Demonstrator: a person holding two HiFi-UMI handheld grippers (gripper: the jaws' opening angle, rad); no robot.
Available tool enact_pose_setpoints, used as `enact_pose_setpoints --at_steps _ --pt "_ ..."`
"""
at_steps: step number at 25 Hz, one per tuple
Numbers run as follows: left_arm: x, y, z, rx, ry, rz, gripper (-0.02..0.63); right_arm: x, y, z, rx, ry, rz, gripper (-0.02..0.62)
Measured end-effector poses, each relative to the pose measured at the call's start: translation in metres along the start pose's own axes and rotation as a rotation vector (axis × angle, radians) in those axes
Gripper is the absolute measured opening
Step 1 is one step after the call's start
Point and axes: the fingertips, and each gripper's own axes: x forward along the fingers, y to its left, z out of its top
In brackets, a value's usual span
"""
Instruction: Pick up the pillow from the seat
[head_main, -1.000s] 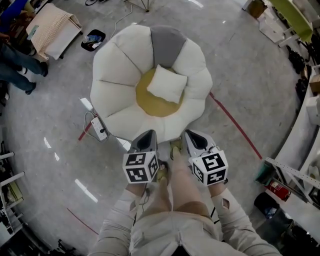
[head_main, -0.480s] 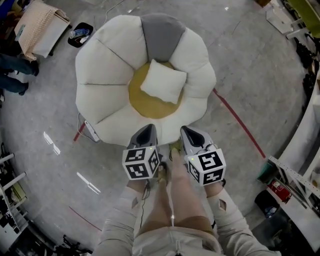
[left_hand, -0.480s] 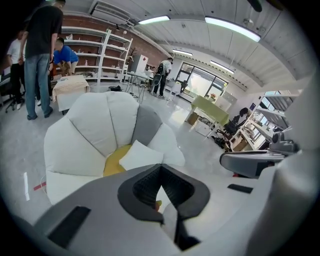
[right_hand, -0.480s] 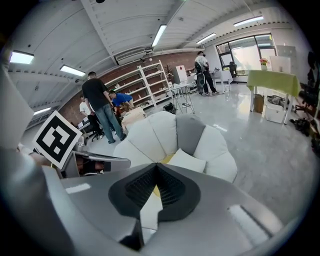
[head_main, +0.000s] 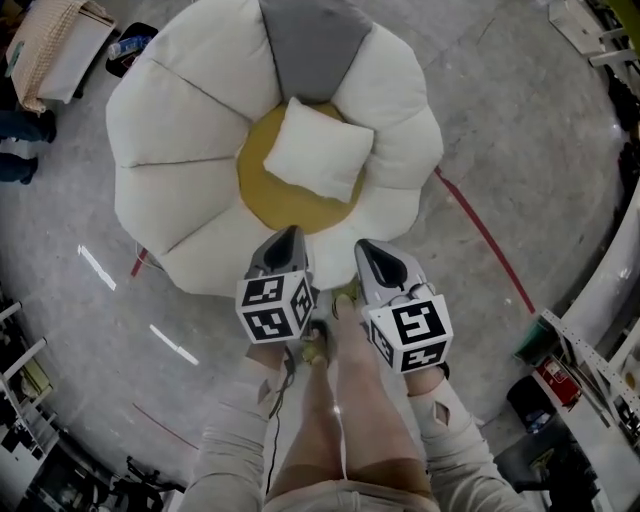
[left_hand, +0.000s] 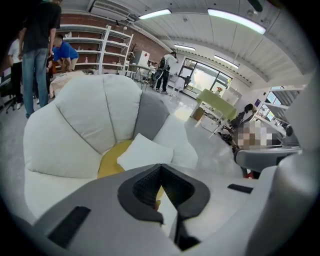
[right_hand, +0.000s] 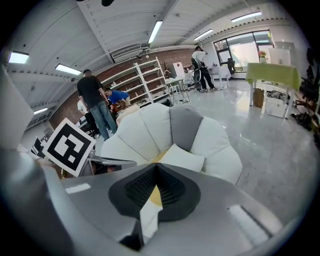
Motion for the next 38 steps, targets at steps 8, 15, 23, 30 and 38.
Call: enact_pose_setpoints --at_steps 8,15,23,30,38 --pt "0.071 0.02 -0.022 -0.044 0.025 0.059 0.005 0.039 -0.038 -0.025 0.044 0.013 -0.015 0.0" --pt "0.123 0.032 -0.03 -0.055 0.042 0.058 0.006 0.064 -0.052 -0.047 0.065 0.028 0.011 0.0" --pt "0.175 0.037 -0.033 -0.038 0.075 0.043 0.232 0.08 -0.061 -0.06 0.087 0.048 0.024 0.0" --pt "0.213 0.043 -0.038 0.0 0.152 0.033 0.364 0.088 -0.067 -0.063 0.096 0.05 0.023 0.0" --pt "0.239 0.053 -0.049 0.014 0.225 0.042 0.37 0.093 -0.075 -0.072 0.102 0.075 0.011 0.0"
